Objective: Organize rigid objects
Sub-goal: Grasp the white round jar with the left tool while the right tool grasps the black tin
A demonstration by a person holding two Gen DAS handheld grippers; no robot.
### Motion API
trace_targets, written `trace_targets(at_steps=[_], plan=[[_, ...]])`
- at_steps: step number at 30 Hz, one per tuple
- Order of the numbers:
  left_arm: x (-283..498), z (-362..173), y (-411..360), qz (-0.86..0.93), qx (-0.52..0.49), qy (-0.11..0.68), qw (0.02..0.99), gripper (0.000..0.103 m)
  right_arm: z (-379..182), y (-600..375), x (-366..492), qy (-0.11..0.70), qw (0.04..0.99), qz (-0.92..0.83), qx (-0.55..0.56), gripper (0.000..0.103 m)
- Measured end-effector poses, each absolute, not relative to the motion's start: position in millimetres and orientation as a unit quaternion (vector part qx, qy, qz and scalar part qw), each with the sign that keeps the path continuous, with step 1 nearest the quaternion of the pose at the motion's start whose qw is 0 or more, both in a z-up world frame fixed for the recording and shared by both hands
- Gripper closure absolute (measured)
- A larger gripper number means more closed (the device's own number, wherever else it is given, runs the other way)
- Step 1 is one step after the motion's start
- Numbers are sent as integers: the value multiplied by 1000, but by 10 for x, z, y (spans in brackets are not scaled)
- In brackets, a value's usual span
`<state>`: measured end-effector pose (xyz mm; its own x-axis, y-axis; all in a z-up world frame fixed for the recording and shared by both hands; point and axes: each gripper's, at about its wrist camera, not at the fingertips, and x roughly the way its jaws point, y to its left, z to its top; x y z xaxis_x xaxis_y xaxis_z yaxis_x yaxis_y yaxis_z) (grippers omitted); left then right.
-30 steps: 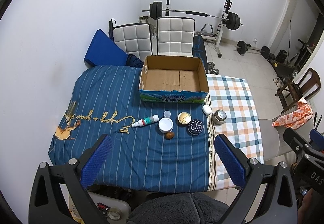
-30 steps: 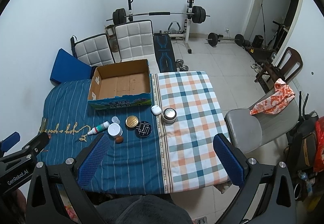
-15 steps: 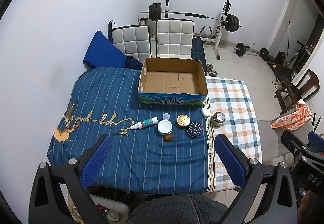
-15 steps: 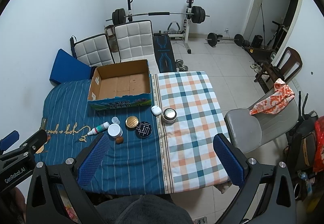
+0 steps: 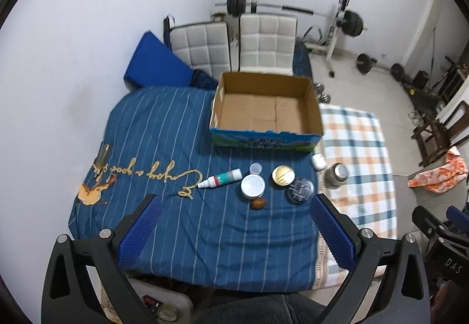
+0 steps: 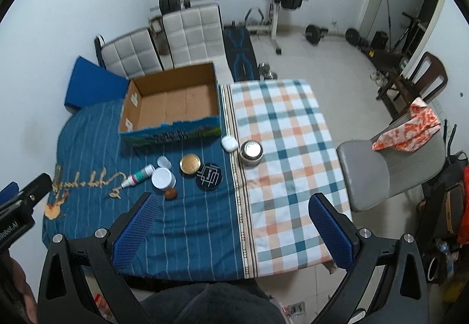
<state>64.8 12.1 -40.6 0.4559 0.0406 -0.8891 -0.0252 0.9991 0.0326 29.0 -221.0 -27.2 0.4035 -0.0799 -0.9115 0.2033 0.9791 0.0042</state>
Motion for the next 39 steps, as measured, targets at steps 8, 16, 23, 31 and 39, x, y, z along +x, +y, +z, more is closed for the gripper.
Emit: trace_targets(at_steps=[8,16,23,31,39], plan=[[1372,-1648,115,25,11,614,789,0,-1560,-2218,1119,611,787,-59,67,0],[2088,-3009,21,21,12,682,731,0,-3117,-2086,1881,682,727,-50,67,0],[2390,-3850,-46,13,13,733,680,1,-4102,-1984,2171,734,674,-42,69,0],[2461,-4201,-122,-10,11,751,660,25,-4571,-1918,2204,757,648,-31,75,7],[2382,-4292,-201,-8,28,755,655,35,-4607,-1883,2143,764,640,-19,79,13]])
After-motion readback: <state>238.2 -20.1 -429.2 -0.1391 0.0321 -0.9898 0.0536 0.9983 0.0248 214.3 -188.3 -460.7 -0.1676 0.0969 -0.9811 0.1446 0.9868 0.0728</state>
